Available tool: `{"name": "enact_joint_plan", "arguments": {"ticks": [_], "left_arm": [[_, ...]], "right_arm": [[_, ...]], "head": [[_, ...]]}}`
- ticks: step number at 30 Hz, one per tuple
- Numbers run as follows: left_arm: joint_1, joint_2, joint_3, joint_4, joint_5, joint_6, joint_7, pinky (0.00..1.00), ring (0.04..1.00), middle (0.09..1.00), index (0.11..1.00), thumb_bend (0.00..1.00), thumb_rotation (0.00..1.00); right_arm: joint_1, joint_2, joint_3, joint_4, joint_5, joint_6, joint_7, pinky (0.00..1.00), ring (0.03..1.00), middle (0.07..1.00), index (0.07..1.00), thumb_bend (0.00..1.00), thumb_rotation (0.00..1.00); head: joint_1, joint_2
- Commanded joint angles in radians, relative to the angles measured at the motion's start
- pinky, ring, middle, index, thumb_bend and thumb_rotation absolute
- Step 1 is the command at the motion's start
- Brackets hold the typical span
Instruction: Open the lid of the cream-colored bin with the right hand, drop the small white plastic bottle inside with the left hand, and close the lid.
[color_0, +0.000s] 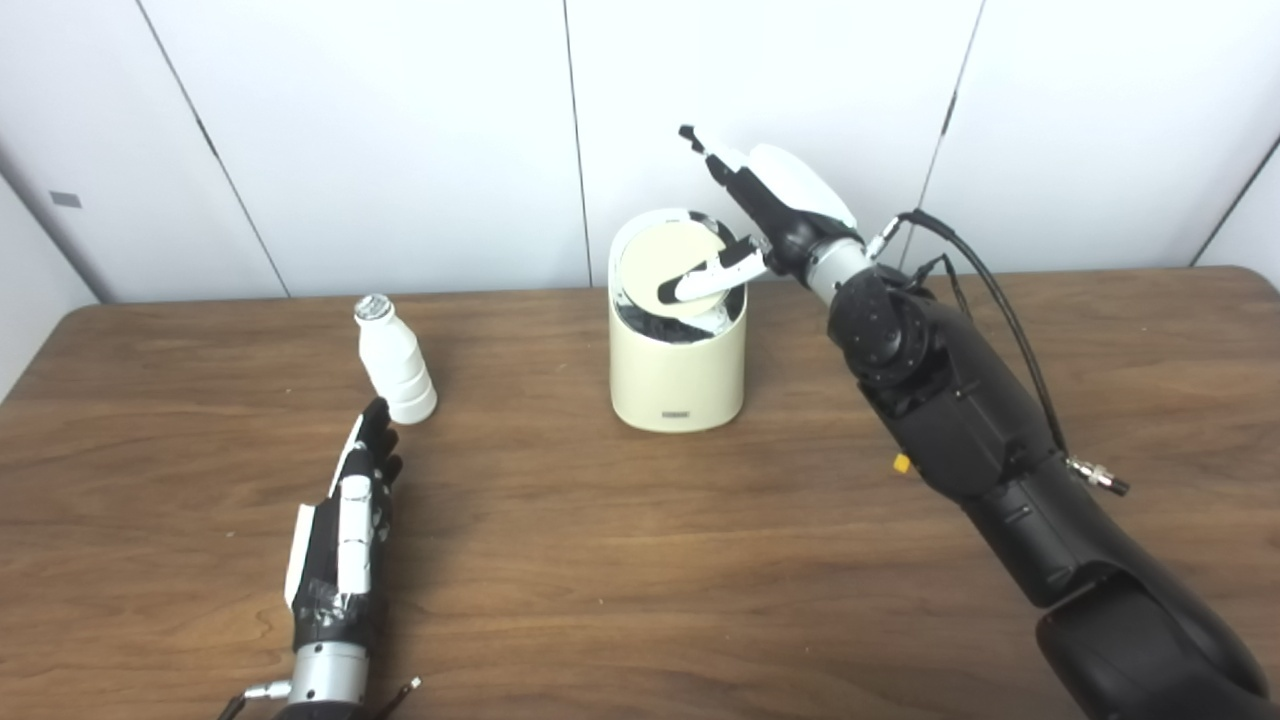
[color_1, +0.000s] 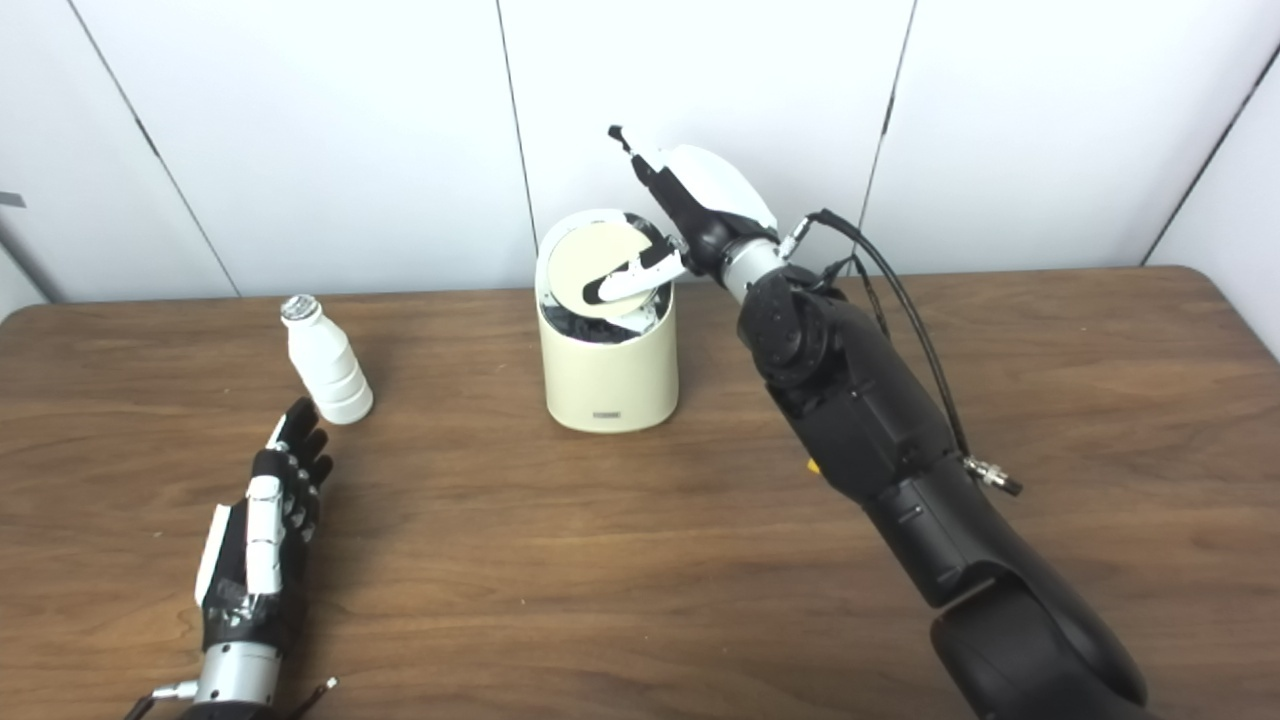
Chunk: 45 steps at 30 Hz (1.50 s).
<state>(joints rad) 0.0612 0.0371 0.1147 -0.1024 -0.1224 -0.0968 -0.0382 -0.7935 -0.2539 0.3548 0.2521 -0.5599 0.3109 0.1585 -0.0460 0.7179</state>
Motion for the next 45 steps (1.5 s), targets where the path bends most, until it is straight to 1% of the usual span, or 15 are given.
{"name": "enact_joint_plan", "arguments": {"ticks": [1, 5, 9, 11, 13, 15, 18, 21, 27, 34, 37, 38, 41, 44, 45], "left_arm": [[0.016, -0.014, -0.010, -0.005, -0.004, -0.015, 0.003, 1.00, 1.000, 1.000, 0.983, 0.52, 0.96], [0.014, -0.013, -0.012, -0.003, -0.003, -0.012, 0.001, 1.00, 1.000, 1.000, 0.989, 0.53, 0.96], [0.015, -0.017, -0.013, -0.006, -0.005, -0.009, 0.003, 1.00, 1.000, 1.000, 0.995, 0.52, 0.95], [0.015, -0.016, -0.014, -0.007, -0.005, -0.002, 0.003, 1.00, 1.000, 1.000, 0.997, 0.52, 0.95], [0.013, -0.016, -0.013, -0.005, -0.004, 0.001, 0.003, 1.00, 1.000, 1.000, 0.997, 0.53, 0.94], [0.011, -0.013, -0.013, 0.001, -0.003, -0.002, 0.001, 1.00, 1.000, 1.000, 0.999, 0.53, 0.94], [0.008, -0.012, -0.012, 0.005, -0.003, -0.001, 0.002, 1.00, 1.000, 1.000, 0.999, 0.53, 0.95], [0.009, -0.010, -0.012, 0.003, -0.004, 0.001, 0.000, 1.00, 1.000, 1.000, 1.000, 0.52, 0.96], [0.008, -0.004, -0.005, 0.005, -0.010, -0.005, -0.001, 1.00, 1.000, 1.000, 0.994, 0.50, 0.97], [0.002, 0.005, 0.001, 0.016, -0.019, -0.015, -0.008, 1.00, 1.000, 1.000, 0.984, 0.51, 0.97], [0.002, 0.007, 0.004, 0.014, -0.018, -0.011, -0.004, 1.00, 1.000, 1.000, 0.976, 0.53, 0.96], [0.002, 0.009, 0.004, 0.014, -0.017, -0.009, -0.004, 1.00, 1.000, 1.000, 0.974, 0.53, 0.95], [0.003, 0.014, 0.004, 0.009, -0.019, -0.001, -0.008, 1.00, 1.000, 1.000, 0.981, 0.52, 0.97], [0.002, 0.016, 0.007, 0.010, -0.024, 0.005, -0.008, 1.00, 1.000, 1.000, 0.993, 0.52, 0.96], [0.002, 0.019, 0.007, 0.011, -0.024, 0.005, -0.008, 1.00, 1.000, 1.000, 0.994, 0.52, 0.96]], "right_arm": [[-0.007, -0.014, -0.013, -0.002, -0.009, 0.019, 0.011, 0.85, 0.977, 0.979, 1.000, 0.77, 0.29], [-0.002, -0.010, -0.039, -0.011, 0.018, 0.015, 0.013, 0.84, 0.973, 0.980, 1.000, 0.76, 0.31], [0.005, -0.011, -0.072, -0.051, 0.032, 0.038, 0.008, 0.90, 0.960, 0.978, 1.000, 0.74, 0.37], [0.013, -0.011, -0.087, -0.090, 0.034, 0.062, 0.010, 0.87, 0.944, 0.972, 1.000, 0.74, 0.41], [0.033, -0.016, -0.105, -0.140, 0.052, 0.059, 0.018, 0.84, 0.935, 0.974, 1.000, 0.74, 0.44], [0.060, -0.019, -0.127, -0.188, 0.078, 0.064, 0.031, 0.81, 0.917, 0.975, 1.000, 0.74, 0.45], [0.107, -0.029, -0.148, -0.269, 0.096, 0.108, 0.064, 0.83, 0.943, 0.987, 1.000, 0.73, 0.48], [0.159, -0.041, -0.171, -0.329, 0.113, 0.141, 0.080, 0.83, 0.947, 0.986, 1.000, 0.68, 0.44], [0.295, -0.066, -0.217, -0.439, 0.116, 0.155, 0.094, 0.84, 0.938, 0.967, 1.000, 0.65, 0.54], [0.451, -0.051, -0.285, -0.517, 0.173, 0.105, 0.048, 0.81, 0.893, 0.951, 0.987, 0.57, 0.70], [0.510, -0.042, -0.310, -0.537, 0.195, 0.078, 0.022, 0.82, 0.900, 0.950, 0.980, 0.56, 0.87], [0.532, -0.015, -0.349, -0.537, 0.254, 0.069, 0.011, 0.83, 0.903, 0.951, 0.980, 0.56, 0.90], [0.583, 0.060, -0.461, -0.507, 0.445, 0.012, -0.003, 0.98, 0.975, 0.984, 0.977, 0.61, 0.91], [0.622, 0.100, -0.527, -0.450, 0.567, -0.091, -0.003, 1.00, 0.999, 0.999, 0.985, 0.68, 0.92], [0.630, 0.107, -0.536, -0.436, 0.591, -0.118, -0.006, 1.00, 0.999, 1.000, 0.984, 0.68, 0.92]], "head": [[0.000, 0.001], [0.002, -0.002], [0.001, -0.003], [-0.003, -0.004], [-0.003, -0.005], [-0.004, -0.006], [-0.005, -0.009], [-0.005, -0.010], [-0.010, -0.009], [-0.011, -0.009], [-0.013, -0.007], [-0.015, -0.006], [-0.016, -0.006], [-0.018, -0.005], [-0.020, -0.004]]}}
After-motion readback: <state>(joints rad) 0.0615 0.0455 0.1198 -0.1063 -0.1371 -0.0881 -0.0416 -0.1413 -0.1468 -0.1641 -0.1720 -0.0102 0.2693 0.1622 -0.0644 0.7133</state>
